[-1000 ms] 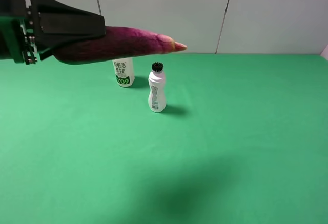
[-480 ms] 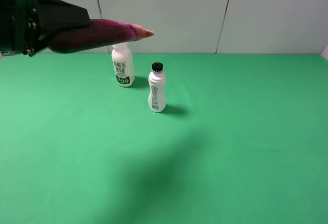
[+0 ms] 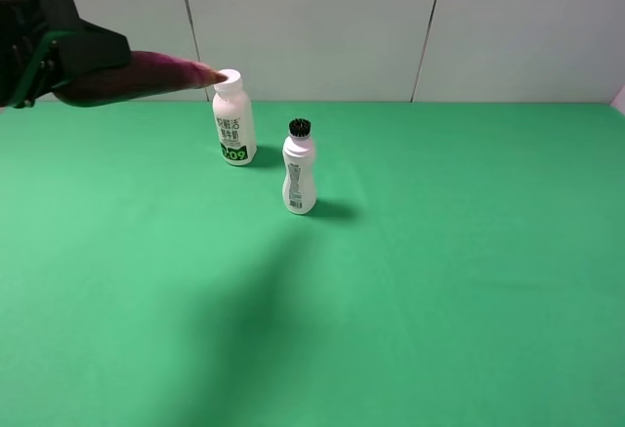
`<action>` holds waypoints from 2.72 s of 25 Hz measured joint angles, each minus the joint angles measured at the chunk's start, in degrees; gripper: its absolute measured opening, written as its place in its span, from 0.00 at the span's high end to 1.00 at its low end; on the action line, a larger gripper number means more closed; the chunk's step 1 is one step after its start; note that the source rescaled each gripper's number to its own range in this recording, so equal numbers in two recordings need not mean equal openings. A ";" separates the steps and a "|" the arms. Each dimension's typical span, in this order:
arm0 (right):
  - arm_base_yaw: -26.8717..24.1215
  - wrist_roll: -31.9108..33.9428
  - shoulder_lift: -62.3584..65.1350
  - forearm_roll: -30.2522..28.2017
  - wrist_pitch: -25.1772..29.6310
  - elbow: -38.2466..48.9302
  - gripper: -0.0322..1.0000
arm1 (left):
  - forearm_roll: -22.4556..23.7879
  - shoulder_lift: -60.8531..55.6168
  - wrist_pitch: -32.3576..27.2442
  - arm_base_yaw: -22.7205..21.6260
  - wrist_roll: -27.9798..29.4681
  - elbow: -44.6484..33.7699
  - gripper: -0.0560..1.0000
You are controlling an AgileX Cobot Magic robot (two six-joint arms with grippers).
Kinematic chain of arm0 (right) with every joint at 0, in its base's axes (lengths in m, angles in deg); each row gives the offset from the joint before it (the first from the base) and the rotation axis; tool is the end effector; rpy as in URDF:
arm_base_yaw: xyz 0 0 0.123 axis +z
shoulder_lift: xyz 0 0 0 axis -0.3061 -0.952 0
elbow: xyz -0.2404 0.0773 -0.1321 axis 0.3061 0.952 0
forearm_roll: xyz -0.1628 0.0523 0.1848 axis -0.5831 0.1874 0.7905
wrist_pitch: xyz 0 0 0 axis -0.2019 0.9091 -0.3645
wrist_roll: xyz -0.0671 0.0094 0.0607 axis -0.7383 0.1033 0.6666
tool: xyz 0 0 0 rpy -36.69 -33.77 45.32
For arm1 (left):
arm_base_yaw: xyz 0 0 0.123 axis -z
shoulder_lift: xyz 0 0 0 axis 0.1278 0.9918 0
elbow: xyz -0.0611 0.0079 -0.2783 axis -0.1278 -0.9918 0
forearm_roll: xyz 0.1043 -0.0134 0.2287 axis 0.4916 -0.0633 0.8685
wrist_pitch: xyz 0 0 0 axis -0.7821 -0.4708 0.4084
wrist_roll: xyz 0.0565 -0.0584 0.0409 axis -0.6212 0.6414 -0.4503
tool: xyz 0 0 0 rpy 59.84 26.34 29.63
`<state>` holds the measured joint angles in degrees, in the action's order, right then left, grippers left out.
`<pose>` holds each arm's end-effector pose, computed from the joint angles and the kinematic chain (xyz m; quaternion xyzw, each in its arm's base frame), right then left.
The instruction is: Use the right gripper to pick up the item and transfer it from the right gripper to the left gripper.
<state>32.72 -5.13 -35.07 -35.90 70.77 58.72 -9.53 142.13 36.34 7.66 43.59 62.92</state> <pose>-0.0041 -0.0003 0.2807 -0.0551 0.8388 0.1099 0.5304 0.1970 -0.0620 0.2868 -0.0161 0.8261 -0.2122 0.5218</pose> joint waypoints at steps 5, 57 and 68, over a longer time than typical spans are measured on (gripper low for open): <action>0.00 0.00 0.00 0.00 0.00 0.00 0.00 | 11.28 0.00 -0.24 -5.58 6.62 -0.93 0.95; 0.00 0.00 0.00 0.00 -0.05 0.00 0.00 | 34.44 27.88 52.08 3.90 18.70 -18.03 0.95; 0.00 0.00 0.00 0.00 -0.05 0.00 0.00 | 34.84 27.88 52.12 3.90 18.76 -18.03 0.75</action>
<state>32.72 -5.13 -35.07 -35.90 70.72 58.72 25.31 170.01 88.47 11.55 62.35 44.89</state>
